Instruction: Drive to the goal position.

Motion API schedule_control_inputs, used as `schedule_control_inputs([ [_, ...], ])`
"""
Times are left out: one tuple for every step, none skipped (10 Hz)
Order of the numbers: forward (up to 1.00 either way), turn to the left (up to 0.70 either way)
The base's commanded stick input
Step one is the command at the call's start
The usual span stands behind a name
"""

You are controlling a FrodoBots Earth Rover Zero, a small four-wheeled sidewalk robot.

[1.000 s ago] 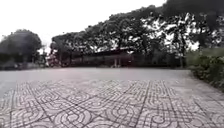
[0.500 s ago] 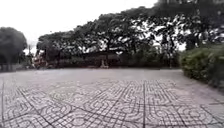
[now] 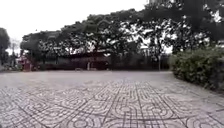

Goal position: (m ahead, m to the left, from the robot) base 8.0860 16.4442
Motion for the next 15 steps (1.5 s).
schedule_control_inputs([
  [1.0,0.0],
  [1.0,0.0],
  [1.0,0.0],
  [1.0,0.0],
  [1.0,0.0],
  [1.0,0.0],
  [1.0,0.0],
  [1.0,0.0],
  [1.0,0.0],
  [1.0,0.0],
  [1.0,0.0],
  [1.0,0.0],
  [1.0,0.0],
  [1.0,0.0],
  [1.0,0.0],
])
